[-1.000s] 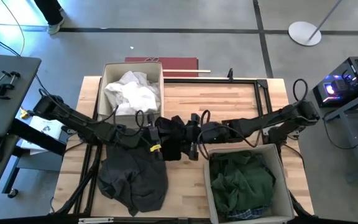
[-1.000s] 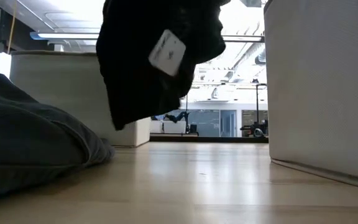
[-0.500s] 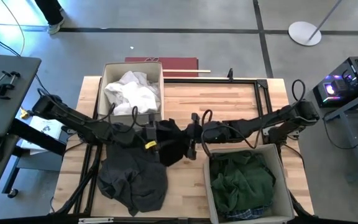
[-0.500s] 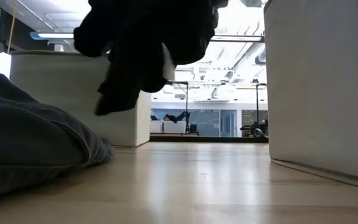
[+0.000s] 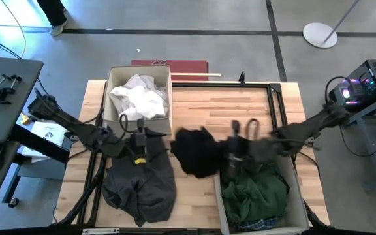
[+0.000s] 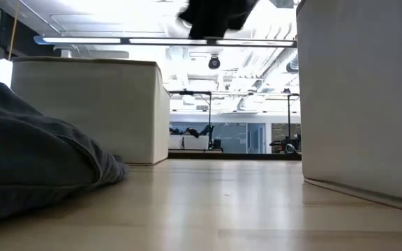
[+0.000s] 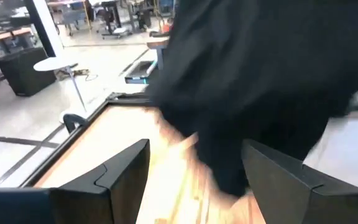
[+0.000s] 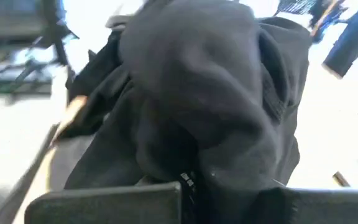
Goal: Sort clothes
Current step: Put the black underwear into the bottom laundry bin, then put the black pants into the bottom laundry bin
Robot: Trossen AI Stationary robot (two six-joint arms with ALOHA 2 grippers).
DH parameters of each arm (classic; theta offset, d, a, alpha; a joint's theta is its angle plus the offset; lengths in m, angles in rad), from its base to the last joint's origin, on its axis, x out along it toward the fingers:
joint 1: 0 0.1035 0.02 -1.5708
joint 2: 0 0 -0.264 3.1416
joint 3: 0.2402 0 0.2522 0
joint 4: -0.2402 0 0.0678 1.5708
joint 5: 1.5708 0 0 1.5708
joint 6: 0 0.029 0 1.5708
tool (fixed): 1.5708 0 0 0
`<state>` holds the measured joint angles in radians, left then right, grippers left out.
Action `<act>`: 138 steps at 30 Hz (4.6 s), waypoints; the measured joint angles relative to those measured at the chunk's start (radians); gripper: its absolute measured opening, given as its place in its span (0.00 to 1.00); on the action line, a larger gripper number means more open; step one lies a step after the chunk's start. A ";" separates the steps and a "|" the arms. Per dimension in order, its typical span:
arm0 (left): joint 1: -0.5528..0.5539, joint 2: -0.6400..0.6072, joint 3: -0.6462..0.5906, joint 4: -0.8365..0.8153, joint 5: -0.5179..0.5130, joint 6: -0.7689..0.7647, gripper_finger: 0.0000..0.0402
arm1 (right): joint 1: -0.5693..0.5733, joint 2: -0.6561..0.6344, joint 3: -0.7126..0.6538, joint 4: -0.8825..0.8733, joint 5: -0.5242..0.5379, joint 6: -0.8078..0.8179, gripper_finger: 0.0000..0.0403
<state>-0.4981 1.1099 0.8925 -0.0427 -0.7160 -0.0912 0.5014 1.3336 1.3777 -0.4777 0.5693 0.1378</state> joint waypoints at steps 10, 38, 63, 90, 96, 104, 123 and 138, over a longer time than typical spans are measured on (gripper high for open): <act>-0.045 0.060 0.000 -0.016 -0.030 -0.001 0.61 | 0.353 -0.033 0.292 -0.930 -0.109 0.929 0.06; -0.039 0.095 -0.001 0.003 -0.084 0.016 0.61 | 0.152 -0.055 -0.493 -0.296 -0.895 1.293 0.52; -0.039 0.095 -0.001 0.003 -0.084 0.014 0.61 | 0.211 -0.019 -0.440 -0.085 -0.416 0.879 0.35; -0.040 0.095 -0.002 -0.019 -0.084 0.004 0.61 | 0.298 0.008 -0.066 -0.596 -0.275 1.091 0.29; -0.040 0.094 -0.002 -0.094 -0.083 -0.074 0.61 | 0.455 0.021 -0.059 -0.644 -0.250 1.330 0.29; -0.109 0.094 -0.002 -0.553 0.030 -0.275 0.61 | 0.489 0.084 -0.368 -0.526 -0.341 1.612 0.29; -0.131 0.152 -0.136 -0.633 0.290 -0.598 0.61 | 0.272 -0.059 -0.349 -0.184 -0.357 0.899 0.50; -0.037 0.361 -0.421 -0.101 0.442 -0.445 0.55 | 0.378 -0.065 -0.059 -0.207 -0.010 0.484 0.50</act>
<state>-0.5350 1.4706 0.4715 -0.1439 -0.2742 -0.5364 0.8797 1.2682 1.3190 -0.6850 0.5595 0.6222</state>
